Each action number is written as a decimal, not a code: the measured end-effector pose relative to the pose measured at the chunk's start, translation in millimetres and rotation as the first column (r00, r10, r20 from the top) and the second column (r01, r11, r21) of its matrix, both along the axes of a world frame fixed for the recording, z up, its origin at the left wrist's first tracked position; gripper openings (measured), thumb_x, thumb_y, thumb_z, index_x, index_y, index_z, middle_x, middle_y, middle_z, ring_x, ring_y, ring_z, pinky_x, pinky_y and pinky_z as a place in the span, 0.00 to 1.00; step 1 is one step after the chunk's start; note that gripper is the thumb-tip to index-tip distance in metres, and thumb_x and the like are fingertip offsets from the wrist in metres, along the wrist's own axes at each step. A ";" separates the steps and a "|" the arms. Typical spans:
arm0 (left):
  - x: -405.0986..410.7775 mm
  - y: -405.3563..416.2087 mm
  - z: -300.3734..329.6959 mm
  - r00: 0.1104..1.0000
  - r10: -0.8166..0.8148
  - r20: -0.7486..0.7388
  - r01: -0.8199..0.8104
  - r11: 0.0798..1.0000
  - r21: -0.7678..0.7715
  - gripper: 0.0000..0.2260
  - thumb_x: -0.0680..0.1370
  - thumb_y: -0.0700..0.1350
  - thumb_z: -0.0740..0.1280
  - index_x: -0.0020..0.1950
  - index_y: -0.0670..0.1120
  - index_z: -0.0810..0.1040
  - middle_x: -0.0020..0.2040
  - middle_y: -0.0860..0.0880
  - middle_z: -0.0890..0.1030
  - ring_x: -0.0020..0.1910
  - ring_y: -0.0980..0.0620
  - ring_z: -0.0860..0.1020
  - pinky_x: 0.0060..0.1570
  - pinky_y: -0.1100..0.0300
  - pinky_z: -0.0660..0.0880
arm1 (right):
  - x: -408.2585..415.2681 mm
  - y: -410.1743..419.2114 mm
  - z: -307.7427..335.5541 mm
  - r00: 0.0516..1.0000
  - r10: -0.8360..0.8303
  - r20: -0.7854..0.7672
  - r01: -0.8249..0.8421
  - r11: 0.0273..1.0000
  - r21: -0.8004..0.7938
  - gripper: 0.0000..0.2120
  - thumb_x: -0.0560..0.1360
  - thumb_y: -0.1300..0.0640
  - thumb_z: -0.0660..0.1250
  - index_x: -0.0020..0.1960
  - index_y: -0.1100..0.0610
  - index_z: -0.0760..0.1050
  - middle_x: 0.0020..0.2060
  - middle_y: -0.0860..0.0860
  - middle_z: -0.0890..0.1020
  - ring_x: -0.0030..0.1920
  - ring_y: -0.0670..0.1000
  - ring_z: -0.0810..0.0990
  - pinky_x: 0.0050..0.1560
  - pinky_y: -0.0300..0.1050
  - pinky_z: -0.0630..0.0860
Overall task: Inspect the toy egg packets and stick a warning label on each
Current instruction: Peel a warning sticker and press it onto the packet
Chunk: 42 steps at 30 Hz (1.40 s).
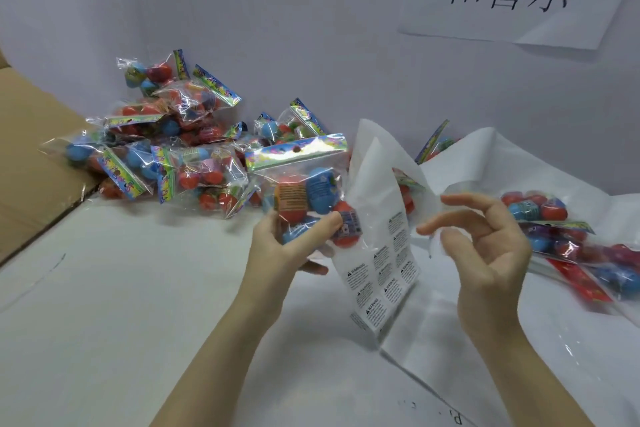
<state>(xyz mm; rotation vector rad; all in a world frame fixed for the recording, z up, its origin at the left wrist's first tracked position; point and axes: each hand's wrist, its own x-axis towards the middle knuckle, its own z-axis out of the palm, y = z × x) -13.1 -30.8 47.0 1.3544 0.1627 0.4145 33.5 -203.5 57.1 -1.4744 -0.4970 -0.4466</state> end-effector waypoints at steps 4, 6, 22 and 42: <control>-3.1 -4.3 3.3 0.989 -0.144 -0.039 0.145 0.989 0.028 0.17 0.67 0.52 0.75 0.50 0.46 0.76 0.35 0.51 0.83 0.28 0.53 0.80 0.25 0.65 0.74 | -2.6 0.0 2.9 0.998 0.057 0.024 -0.055 0.994 -0.094 0.13 0.65 0.58 0.67 0.48 0.49 0.72 0.32 0.46 0.80 0.38 0.48 0.78 0.47 0.47 0.73; -3.7 -4.8 4.0 0.985 -0.170 -0.039 0.172 0.985 0.036 0.15 0.68 0.51 0.71 0.50 0.46 0.75 0.35 0.52 0.83 0.29 0.53 0.81 0.25 0.65 0.74 | -2.6 0.0 4.4 0.997 0.072 0.026 -0.069 0.991 -0.113 0.15 0.66 0.61 0.67 0.50 0.49 0.72 0.33 0.45 0.80 0.38 0.47 0.78 0.49 0.49 0.74; -5.0 -6.9 1.7 0.961 -0.277 0.003 0.277 0.961 -0.006 0.13 0.68 0.49 0.65 0.52 0.48 0.75 0.40 0.52 0.84 0.36 0.52 0.82 0.31 0.62 0.78 | -11.2 12.2 9.7 0.956 0.232 -0.183 -0.228 0.973 0.043 0.19 0.55 0.52 0.74 0.45 0.51 0.75 0.31 0.47 0.82 0.32 0.44 0.78 0.38 0.35 0.75; -4.3 -6.0 0.2 0.951 -0.308 0.027 0.306 0.951 0.037 0.22 0.61 0.44 0.73 0.53 0.48 0.74 0.40 0.52 0.84 0.36 0.54 0.82 0.32 0.64 0.77 | -19.2 8.5 12.3 0.967 0.233 -0.105 -0.247 0.956 -0.156 0.19 0.67 0.68 0.71 0.53 0.52 0.73 0.35 0.51 0.81 0.36 0.47 0.78 0.42 0.34 0.73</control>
